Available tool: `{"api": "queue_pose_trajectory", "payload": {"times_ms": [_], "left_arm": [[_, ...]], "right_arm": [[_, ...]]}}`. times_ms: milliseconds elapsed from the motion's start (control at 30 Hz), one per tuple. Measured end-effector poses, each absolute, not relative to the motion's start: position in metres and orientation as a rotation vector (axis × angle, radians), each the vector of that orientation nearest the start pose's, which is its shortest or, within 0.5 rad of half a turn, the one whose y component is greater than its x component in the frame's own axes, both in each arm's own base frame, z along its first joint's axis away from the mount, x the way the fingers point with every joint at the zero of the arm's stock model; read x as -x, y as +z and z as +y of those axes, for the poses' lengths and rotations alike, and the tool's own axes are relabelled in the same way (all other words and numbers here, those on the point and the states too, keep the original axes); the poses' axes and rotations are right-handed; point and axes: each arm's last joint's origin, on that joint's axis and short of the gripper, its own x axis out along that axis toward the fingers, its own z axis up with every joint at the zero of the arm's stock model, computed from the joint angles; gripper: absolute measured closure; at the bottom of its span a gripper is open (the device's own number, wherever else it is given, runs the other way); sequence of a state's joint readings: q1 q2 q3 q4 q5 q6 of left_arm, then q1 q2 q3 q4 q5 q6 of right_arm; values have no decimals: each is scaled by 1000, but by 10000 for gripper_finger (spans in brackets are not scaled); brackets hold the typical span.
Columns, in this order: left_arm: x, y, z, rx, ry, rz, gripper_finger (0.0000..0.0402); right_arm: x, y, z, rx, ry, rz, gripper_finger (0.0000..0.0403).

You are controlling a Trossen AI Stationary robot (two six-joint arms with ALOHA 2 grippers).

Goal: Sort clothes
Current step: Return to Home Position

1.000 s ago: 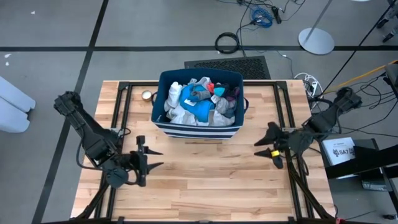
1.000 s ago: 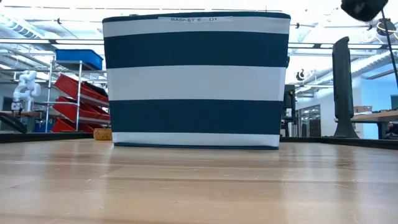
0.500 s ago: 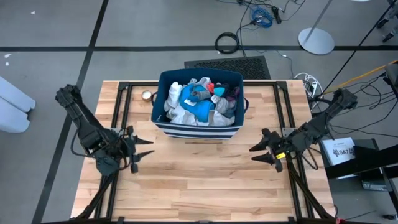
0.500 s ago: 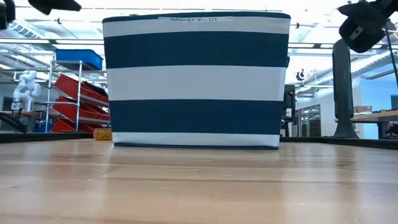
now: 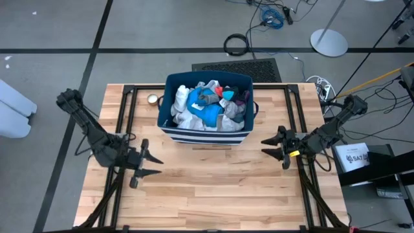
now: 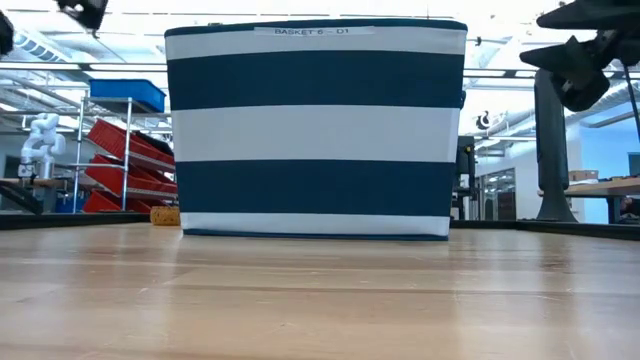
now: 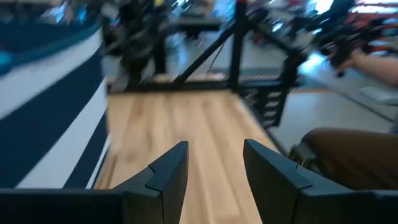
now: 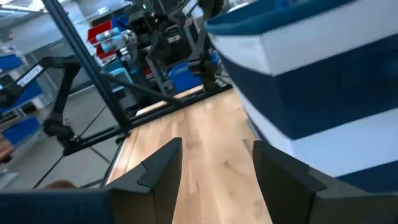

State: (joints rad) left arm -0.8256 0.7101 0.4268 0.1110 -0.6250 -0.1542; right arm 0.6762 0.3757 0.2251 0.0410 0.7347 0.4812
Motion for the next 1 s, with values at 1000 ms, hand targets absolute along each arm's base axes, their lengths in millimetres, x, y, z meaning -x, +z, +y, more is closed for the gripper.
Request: {"api": "queue_pose_trajectory", "payload": {"times_ms": [1000], "left_arm": [[-95, 193, -31, 131, -117, -24, 237]], "right_arm": [[-76, 205, 36, -440, 33, -75, 220]]}}
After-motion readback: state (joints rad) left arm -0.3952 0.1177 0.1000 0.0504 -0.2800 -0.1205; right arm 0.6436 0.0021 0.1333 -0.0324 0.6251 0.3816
